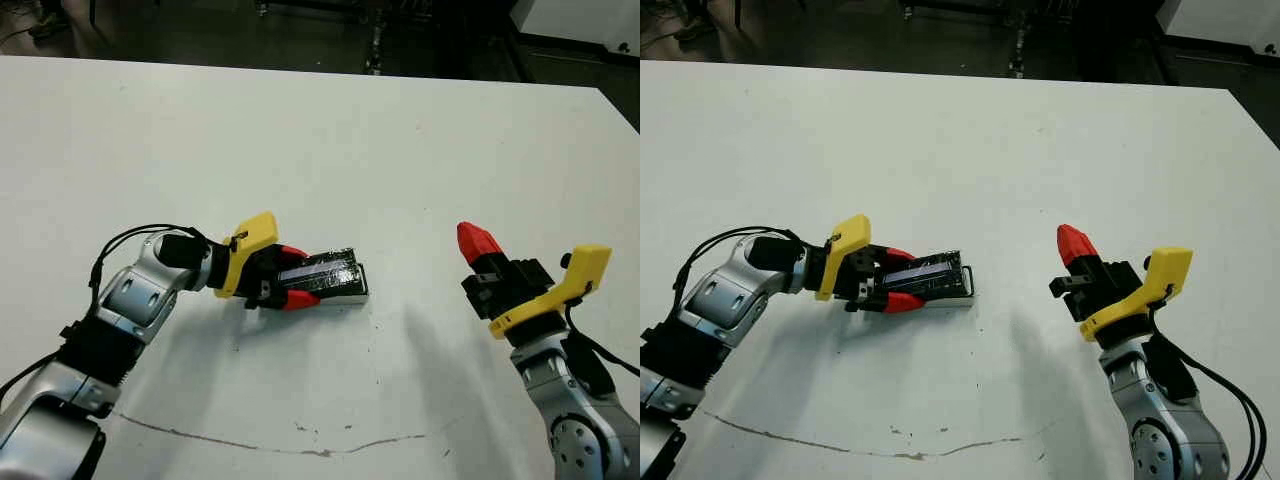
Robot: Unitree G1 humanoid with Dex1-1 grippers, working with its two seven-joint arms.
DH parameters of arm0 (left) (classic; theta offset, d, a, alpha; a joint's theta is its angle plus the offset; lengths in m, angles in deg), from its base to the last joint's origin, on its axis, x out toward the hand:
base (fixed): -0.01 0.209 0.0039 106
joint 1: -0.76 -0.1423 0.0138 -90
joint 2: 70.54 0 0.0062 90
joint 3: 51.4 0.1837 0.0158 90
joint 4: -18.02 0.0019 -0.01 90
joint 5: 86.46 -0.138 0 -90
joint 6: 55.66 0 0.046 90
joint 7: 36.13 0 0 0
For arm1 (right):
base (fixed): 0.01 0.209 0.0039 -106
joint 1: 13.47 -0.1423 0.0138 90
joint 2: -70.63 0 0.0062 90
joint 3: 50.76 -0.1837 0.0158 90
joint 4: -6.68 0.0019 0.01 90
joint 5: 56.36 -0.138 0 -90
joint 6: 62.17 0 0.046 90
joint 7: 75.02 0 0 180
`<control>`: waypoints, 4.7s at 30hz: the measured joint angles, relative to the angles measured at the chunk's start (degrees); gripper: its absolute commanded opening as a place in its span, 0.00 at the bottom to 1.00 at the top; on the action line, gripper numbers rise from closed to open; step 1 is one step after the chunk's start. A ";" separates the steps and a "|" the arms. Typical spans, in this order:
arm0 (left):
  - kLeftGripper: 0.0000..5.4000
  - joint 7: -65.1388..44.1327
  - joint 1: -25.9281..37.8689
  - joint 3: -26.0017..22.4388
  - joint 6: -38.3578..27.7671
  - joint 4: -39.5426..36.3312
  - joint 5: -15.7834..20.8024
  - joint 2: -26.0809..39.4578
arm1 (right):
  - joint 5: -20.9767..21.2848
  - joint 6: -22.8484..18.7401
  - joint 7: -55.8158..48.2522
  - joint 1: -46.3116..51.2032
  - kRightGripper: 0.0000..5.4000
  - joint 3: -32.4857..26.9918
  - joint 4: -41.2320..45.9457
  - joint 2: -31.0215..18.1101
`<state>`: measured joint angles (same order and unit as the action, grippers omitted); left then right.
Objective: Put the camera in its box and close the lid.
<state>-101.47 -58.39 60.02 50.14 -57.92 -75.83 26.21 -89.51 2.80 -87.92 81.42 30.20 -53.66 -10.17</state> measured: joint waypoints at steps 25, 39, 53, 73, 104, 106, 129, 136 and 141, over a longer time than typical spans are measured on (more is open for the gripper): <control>0.59 1.32 2.29 1.41 -2.88 7.64 -4.04 -6.44 | -0.84 -0.24 0.54 -0.02 0.00 -0.07 0.48 -0.51; 0.59 1.48 5.49 5.16 2.70 4.13 -7.44 -5.75 | -1.05 -0.23 0.55 0.04 0.00 -0.07 0.29 -0.57; 0.90 7.98 4.24 6.67 5.03 -1.97 -11.29 -5.13 | -1.33 -0.21 0.50 0.27 0.00 0.00 0.31 -0.57; 1.00 9.89 -0.30 2.48 -4.55 1.43 -8.95 -4.23 | -1.46 -0.19 -0.08 0.33 0.00 0.01 0.30 -0.60; 1.00 11.27 -20.43 -26.85 11.27 -18.68 6.09 19.79 | -1.27 -0.17 -0.02 0.48 0.00 0.72 0.48 -0.57; 1.00 15.22 -20.40 -30.35 14.48 -19.88 7.75 19.37 | -1.26 -0.17 -0.01 0.44 0.00 0.74 0.47 -0.57; 0.38 44.12 -16.78 -24.00 10.80 -36.86 17.99 -13.89 | -0.80 0.02 -0.03 0.14 0.00 1.24 0.24 -0.58; 0.18 44.40 -16.88 -17.85 15.16 -36.63 16.79 -13.48 | -0.80 0.05 -0.04 0.19 0.00 1.14 0.24 -0.57; 0.05 44.89 -17.75 -13.76 19.39 -36.25 14.00 -11.75 | -0.98 0.04 -0.03 0.24 0.00 1.03 0.24 -0.52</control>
<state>-56.59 -76.14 46.26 69.53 -94.17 -61.83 14.46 -90.48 2.84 -87.95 81.66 31.23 -53.42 -10.69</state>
